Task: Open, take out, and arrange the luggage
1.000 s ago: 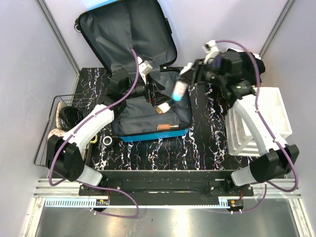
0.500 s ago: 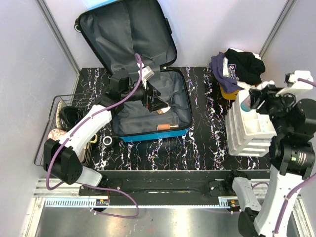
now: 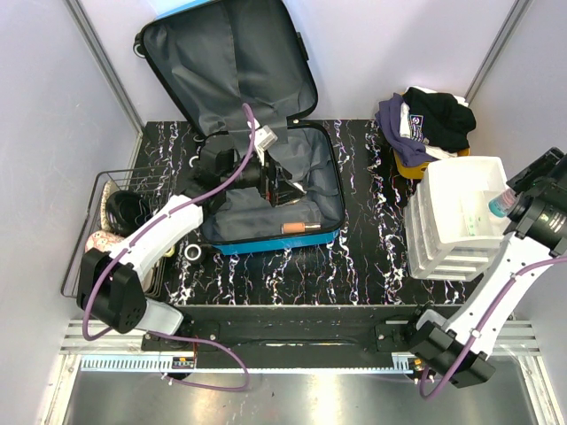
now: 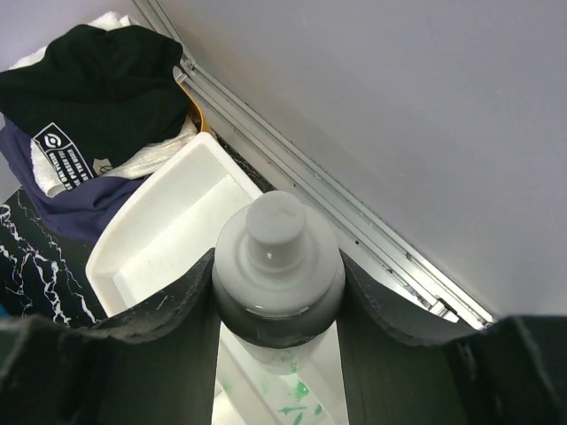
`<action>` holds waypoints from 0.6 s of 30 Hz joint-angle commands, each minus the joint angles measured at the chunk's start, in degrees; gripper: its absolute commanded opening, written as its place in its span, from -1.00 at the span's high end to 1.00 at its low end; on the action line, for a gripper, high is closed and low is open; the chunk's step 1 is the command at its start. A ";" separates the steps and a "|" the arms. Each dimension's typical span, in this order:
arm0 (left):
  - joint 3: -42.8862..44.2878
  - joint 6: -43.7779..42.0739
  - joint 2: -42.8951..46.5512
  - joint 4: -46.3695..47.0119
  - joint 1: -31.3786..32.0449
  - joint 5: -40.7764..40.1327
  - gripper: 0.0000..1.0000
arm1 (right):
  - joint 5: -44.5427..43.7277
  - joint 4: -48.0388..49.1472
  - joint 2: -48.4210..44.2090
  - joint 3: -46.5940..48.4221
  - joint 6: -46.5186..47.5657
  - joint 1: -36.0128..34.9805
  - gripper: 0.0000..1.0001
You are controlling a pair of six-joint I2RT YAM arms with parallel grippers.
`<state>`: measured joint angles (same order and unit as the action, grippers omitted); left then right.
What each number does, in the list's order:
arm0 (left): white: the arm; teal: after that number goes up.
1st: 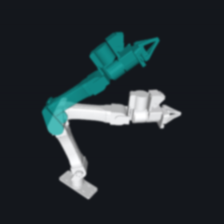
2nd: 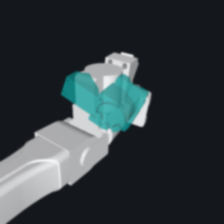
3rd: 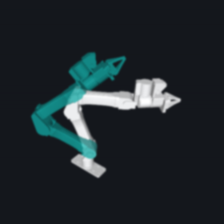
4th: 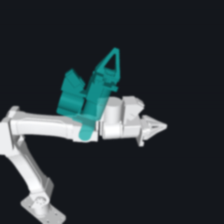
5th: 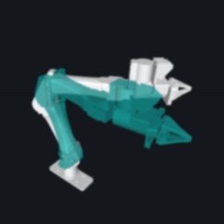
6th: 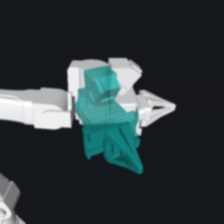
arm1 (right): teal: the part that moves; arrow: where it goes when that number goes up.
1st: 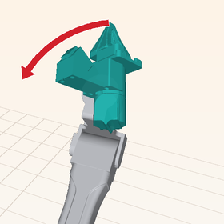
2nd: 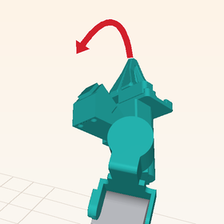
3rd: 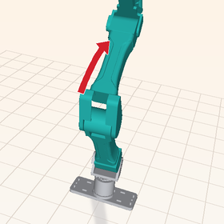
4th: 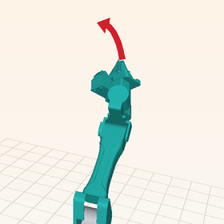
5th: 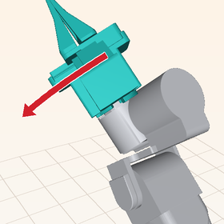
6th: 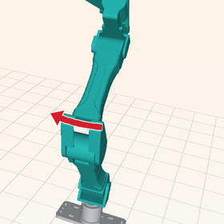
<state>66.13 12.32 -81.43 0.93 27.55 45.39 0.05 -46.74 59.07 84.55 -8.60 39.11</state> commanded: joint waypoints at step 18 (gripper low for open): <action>8.22 -5.02 -2.76 -14.10 0.31 2.51 -0.98 | 1.44 12.81 5.01 0.70 5.43 0.09 1.00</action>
<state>66.41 10.57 -80.97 -4.91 27.81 44.62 0.99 -40.53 64.79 85.14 -6.37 39.11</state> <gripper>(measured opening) 0.988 0.519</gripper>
